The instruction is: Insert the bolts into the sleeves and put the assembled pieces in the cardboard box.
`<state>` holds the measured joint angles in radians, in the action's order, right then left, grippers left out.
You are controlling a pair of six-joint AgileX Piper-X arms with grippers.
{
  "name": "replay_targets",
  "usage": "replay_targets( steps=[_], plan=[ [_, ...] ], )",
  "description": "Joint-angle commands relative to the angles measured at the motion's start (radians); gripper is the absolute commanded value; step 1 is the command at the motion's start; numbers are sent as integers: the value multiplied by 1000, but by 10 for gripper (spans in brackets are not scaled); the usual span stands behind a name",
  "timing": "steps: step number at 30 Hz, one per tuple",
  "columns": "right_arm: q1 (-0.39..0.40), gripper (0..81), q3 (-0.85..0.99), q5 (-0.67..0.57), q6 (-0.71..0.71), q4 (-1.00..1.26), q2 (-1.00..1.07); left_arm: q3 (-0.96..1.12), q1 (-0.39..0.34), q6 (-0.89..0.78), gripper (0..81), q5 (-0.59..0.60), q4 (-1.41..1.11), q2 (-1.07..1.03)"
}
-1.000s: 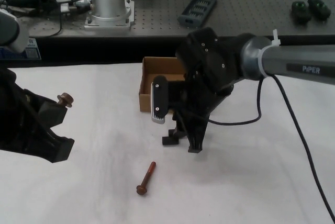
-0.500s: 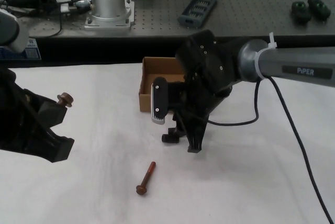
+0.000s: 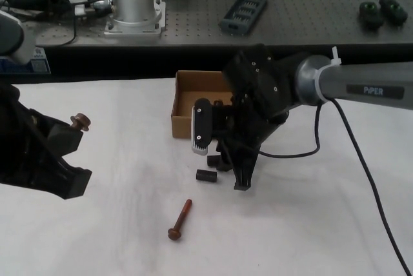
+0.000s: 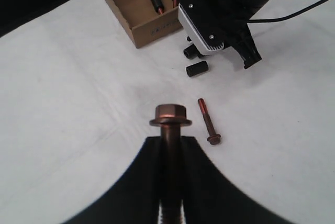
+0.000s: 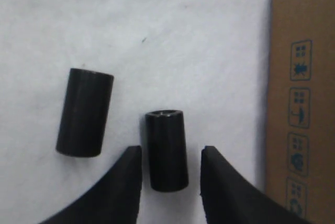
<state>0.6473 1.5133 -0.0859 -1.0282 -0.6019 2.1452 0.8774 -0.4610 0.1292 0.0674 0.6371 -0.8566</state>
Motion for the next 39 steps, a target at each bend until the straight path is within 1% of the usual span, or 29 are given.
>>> replay_targets(
  steps=[1,2,4,10,13,16,19,21,26,32,35,39],
  plan=[
    [-10,300,-2,2,-5,-11,9,0,-1,-14,6,-10,-19,10],
    [-10,290,-2,-1,-5,-11,9,0,-1,-14,6,-10,-22,10],
    [-10,242,-2,-10,-5,-14,9,0,-1,-14,6,-10,-26,10],
    [-8,21,-2,-13,-7,-19,9,0,-1,-14,6,-10,-27,10],
    [1,20,-2,12,-7,-46,9,0,-1,-14,6,-10,-27,10],
    [8,19,-2,86,-7,-92,-1,0,-1,-14,6,-10,-17,10],
    [10,19,-2,103,4,-143,-38,0,-1,-14,6,-10,-9,10],
    [13,19,-2,100,49,-173,-77,0,-1,-14,6,-10,-9,10],
    [19,19,-4,41,174,-276,-203,0,-1,-29,6,-10,-48,10],
    [27,19,-75,-62,307,-330,-384,0,-1,-165,6,-7,-196,8],
    [28,19,-129,-100,372,-330,-483,0,-1,-217,6,47,-311,-6],
    [28,19,-210,-165,447,-328,-599,0,-1,-289,6,182,-483,-63]
  ],
)
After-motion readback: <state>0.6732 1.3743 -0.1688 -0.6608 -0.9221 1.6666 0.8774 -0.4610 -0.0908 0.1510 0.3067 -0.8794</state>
